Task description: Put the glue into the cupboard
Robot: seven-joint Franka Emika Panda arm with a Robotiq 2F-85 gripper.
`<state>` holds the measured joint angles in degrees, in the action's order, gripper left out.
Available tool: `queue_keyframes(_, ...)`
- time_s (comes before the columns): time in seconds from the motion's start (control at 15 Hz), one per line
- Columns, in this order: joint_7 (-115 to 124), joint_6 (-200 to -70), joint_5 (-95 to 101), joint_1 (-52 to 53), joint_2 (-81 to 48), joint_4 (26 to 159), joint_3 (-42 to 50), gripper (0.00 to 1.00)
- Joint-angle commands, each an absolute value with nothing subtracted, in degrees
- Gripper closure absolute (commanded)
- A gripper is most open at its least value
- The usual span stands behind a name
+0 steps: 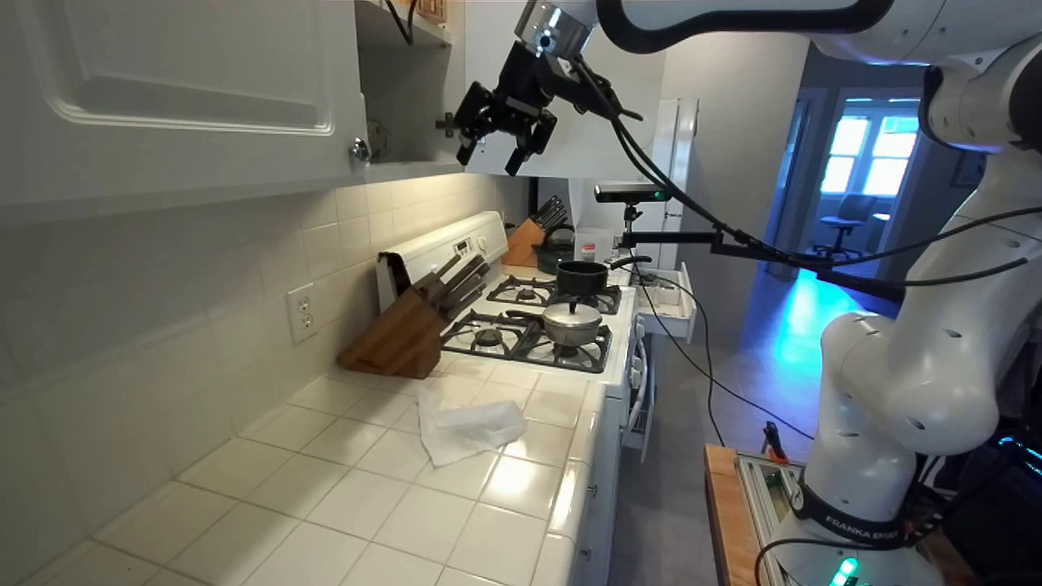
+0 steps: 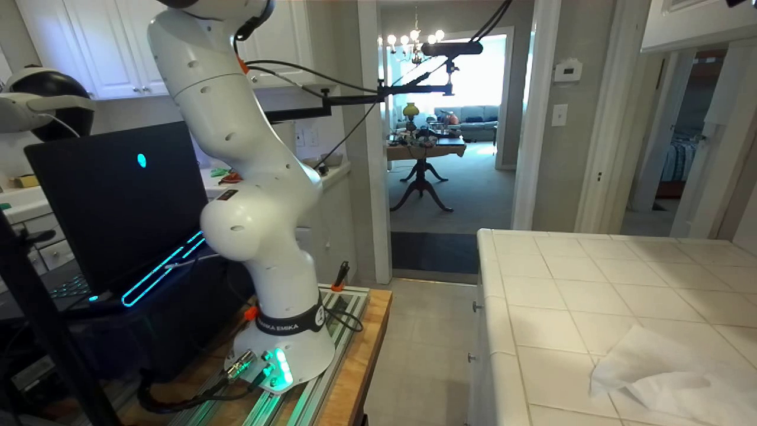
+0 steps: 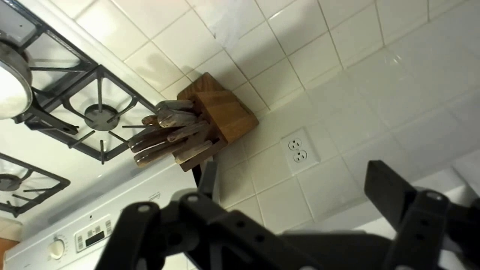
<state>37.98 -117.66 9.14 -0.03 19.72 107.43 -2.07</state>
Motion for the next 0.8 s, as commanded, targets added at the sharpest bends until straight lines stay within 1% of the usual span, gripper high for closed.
queue_keyframes(0.0,28.3,-113.8,7.5,-0.5,19.9,107.9,-2.1,0.00)
queue_keyframes(0.4,19.3,-109.5,7.9,-0.4,19.4,108.8,-2.5,0.00)
queue_keyframes(0.73,12.7,-102.8,4.1,0.7,19.2,108.2,-1.7,0.00)
